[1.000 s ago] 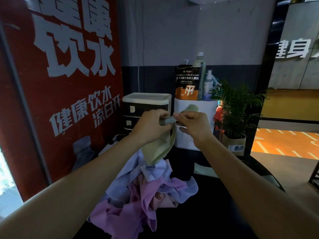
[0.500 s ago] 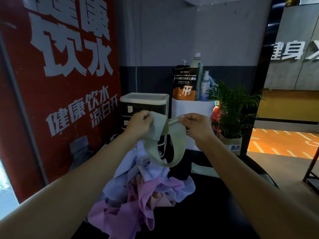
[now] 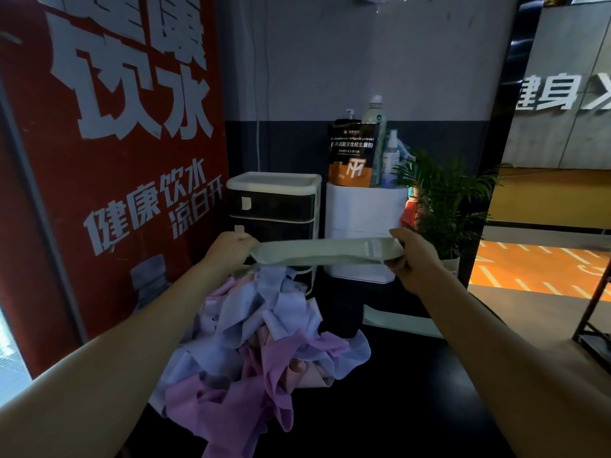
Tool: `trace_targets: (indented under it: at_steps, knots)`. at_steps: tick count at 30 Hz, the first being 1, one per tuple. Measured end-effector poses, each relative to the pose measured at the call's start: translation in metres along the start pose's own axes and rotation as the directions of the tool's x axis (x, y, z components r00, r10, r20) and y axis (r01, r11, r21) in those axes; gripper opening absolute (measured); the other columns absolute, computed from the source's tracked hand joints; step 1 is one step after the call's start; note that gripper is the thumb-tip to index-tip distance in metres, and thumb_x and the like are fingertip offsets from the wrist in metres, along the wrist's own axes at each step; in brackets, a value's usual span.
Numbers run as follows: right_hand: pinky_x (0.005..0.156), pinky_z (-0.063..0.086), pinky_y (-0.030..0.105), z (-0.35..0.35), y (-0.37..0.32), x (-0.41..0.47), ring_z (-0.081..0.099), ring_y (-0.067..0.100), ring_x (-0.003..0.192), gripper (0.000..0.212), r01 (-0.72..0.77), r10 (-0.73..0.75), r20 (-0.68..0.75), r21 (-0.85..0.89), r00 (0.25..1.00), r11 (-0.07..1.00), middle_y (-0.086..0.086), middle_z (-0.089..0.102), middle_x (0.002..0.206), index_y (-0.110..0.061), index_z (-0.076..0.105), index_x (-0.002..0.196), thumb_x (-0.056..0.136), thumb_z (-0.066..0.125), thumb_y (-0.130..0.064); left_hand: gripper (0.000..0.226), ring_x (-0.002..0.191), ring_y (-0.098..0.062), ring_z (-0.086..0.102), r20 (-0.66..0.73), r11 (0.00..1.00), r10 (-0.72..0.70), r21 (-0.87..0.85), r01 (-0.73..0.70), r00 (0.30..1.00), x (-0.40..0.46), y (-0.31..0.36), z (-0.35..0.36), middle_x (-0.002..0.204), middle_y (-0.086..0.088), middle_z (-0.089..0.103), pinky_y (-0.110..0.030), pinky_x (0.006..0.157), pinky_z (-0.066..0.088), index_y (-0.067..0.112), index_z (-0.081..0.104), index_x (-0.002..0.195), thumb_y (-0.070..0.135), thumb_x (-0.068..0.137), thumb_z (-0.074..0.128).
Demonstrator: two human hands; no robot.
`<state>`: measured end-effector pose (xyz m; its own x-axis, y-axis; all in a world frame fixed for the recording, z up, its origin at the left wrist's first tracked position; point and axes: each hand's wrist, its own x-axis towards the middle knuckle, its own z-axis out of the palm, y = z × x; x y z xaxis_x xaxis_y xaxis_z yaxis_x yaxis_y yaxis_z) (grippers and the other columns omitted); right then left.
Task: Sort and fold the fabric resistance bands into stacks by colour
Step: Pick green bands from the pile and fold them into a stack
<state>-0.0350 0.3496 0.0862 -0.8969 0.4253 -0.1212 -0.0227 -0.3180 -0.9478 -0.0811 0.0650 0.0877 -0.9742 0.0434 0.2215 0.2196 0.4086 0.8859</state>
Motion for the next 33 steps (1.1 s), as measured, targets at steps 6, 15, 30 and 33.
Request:
trace_targets:
  at_steps: [6,15,30,33]
  knots:
    - [0.081,0.049,0.043,-0.009,0.016,0.009,0.058,0.034,0.099,0.021,-0.005,0.006,0.011,-0.127,1.0,0.992,0.016,0.06,0.112,-0.009,0.064,0.1,0.081,0.063,-0.016,0.024,0.069,-0.01,0.048,0.142,0.983,0.099,0.138,-0.119,0.985,-0.004,-0.012,-0.002,0.075,-0.003,0.057,-0.022,0.066,0.039,0.017,0.062,0.073,0.012,0.094,0.052]
    - [0.069,0.052,0.039,-0.016,0.04,0.002,0.05,0.021,0.072,0.022,0.069,-0.002,0.175,-0.379,0.985,0.923,0.009,0.049,0.079,-0.012,0.045,0.073,0.091,0.054,-0.005,0.013,0.09,-0.022,0.06,0.223,0.877,0.095,0.442,-0.187,0.97,0.0,-0.036,-0.009,0.091,0.0,0.061,-0.037,0.081,0.049,0.031,0.058,0.079,0.023,0.086,0.065]
    - [0.052,0.038,0.023,-0.033,0.044,0.008,0.049,0.017,0.064,0.014,0.304,-0.339,0.019,-0.494,0.94,0.815,0.009,0.056,0.086,-0.004,0.062,0.092,0.083,0.061,0.006,0.042,0.071,-0.017,0.052,0.182,0.922,-0.05,0.386,-0.024,0.982,-0.017,-0.012,-0.001,0.082,-0.01,0.059,-0.027,0.061,0.039,0.001,0.062,0.086,0.039,0.075,0.074]
    - [0.058,0.042,0.026,-0.043,0.037,0.009,0.052,0.02,0.07,0.015,0.339,-0.392,-0.002,-0.497,0.92,0.799,0.009,0.059,0.084,-0.006,0.063,0.092,0.082,0.061,0.005,0.052,0.077,-0.021,0.054,0.194,0.949,0.017,0.305,-0.077,0.981,-0.015,0.005,0.005,0.088,-0.017,0.062,-0.029,0.068,0.041,-0.005,0.064,0.092,0.042,0.074,0.074]
